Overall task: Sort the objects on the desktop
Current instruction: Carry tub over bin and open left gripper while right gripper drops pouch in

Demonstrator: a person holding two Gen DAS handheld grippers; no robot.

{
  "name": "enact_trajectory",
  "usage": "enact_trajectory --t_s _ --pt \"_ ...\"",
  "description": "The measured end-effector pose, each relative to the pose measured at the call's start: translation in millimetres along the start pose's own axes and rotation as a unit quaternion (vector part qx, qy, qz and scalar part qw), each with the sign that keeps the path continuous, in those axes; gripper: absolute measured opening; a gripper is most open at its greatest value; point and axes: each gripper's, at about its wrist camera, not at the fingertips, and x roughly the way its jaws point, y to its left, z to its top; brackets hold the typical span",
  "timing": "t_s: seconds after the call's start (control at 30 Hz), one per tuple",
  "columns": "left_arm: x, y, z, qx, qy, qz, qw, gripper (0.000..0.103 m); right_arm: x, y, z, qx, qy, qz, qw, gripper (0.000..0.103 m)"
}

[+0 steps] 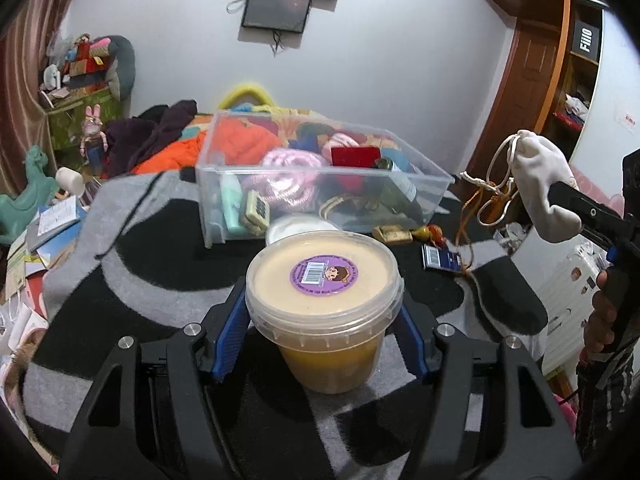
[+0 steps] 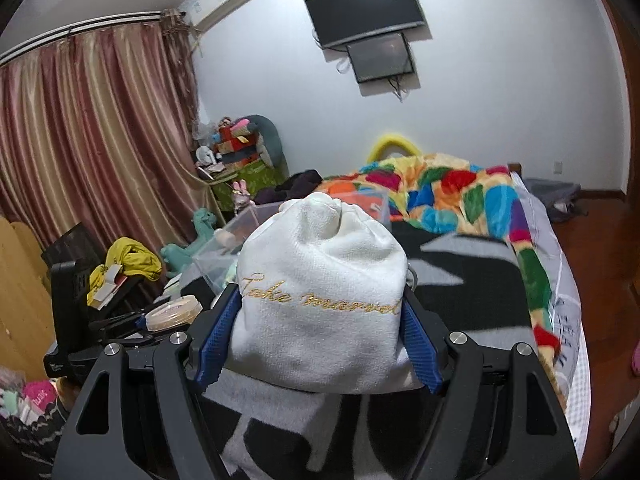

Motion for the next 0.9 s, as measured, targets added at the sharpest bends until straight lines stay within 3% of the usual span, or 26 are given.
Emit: enact_trajectory --t_s 0.3,0.47,0.9 --pt "-13 6 28 0.007 -0.028 0.009 0.9996 0.065 23 7 21 -0.012 -0.005 0.021 1.0 0.072" --pt "-14 14 52 -0.005 -0.042 -0.007 0.9991 0.065 36 9 31 -0.015 -0.006 0.02 1.0 0.072" --pt "13 17 94 0.005 -0.059 -0.002 0.9982 0.065 79 6 60 -0.022 -0.003 0.029 0.999 0.072"
